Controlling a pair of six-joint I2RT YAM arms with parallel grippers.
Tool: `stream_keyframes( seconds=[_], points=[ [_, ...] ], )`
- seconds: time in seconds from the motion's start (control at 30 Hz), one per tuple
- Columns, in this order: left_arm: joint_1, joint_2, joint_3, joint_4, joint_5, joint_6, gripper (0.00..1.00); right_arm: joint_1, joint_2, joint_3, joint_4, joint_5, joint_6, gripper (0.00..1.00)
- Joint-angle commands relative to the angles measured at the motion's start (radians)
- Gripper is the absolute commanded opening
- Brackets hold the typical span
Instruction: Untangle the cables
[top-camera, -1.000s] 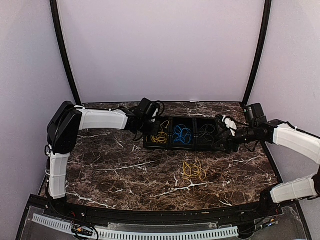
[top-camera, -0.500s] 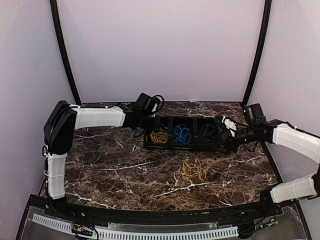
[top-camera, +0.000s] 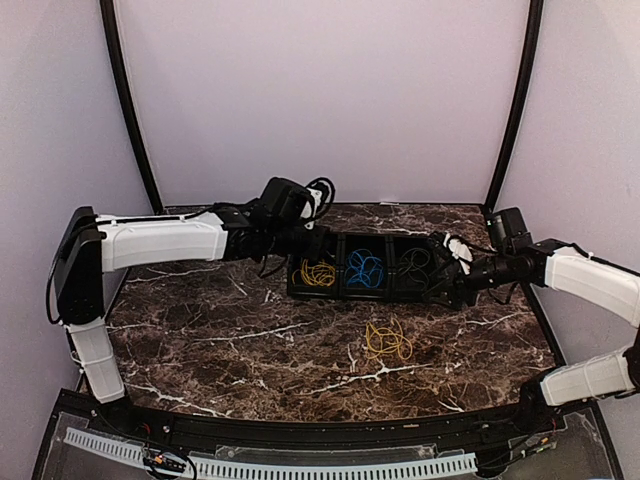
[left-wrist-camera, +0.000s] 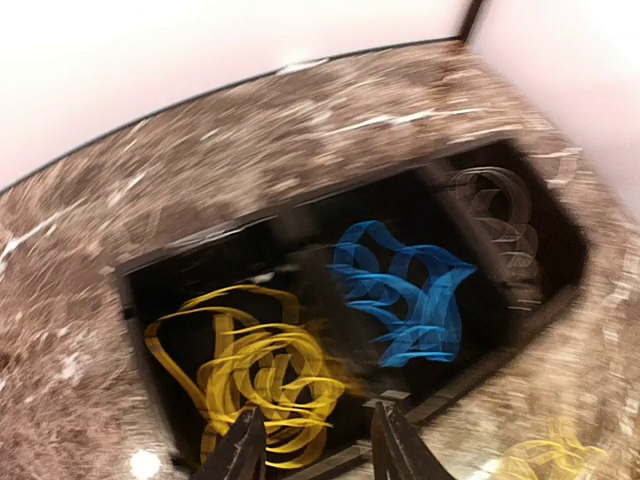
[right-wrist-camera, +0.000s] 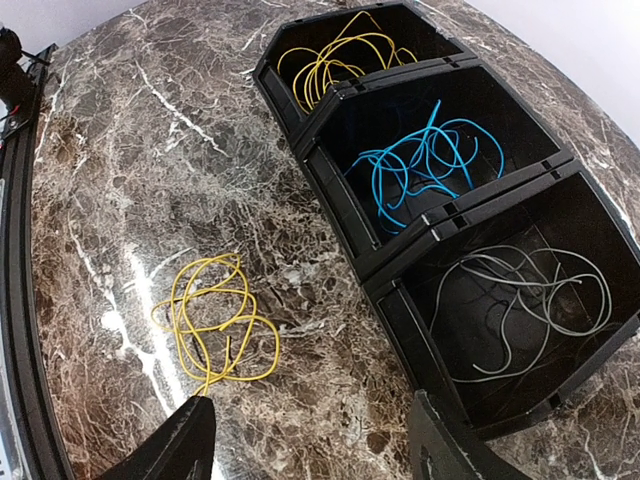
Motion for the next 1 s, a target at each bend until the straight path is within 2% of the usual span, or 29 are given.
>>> stream_keyframes(
  seconds=[0.0, 0.1, 0.27, 0.43, 0.63, 0.97],
  points=[
    [-0.139, -0.132, -0.080, 0.130, 0.110, 0.119, 0.39, -0.007, 0.008, 0.011, -0.020, -0.042, -0.027, 0.68],
    [-0.187, -0.136, -0.119, 0.131, 0.154, 0.081, 0.39, -0.006, 0.013, 0.010, -0.028, -0.056, -0.039, 0.68],
    [-0.234, -0.145, -0.236, 0.151, 0.232, -0.089, 0.38, 0.005, 0.052, 0.017, -0.042, -0.077, -0.070, 0.64],
    [-0.290, -0.160, -0.339, 0.201, 0.248, -0.164, 0.38, 0.092, 0.180, 0.070, -0.051, -0.005, -0.085, 0.62],
    [-0.317, -0.166, -0.437, 0.300, 0.264, -0.238, 0.38, 0.194, 0.342, 0.146, -0.016, 0.132, -0.083, 0.57],
    [-0.327, -0.211, -0.488, 0.336, 0.227, -0.263, 0.37, 0.237, 0.530, 0.259, -0.038, 0.137, -0.062, 0.52]
  ],
)
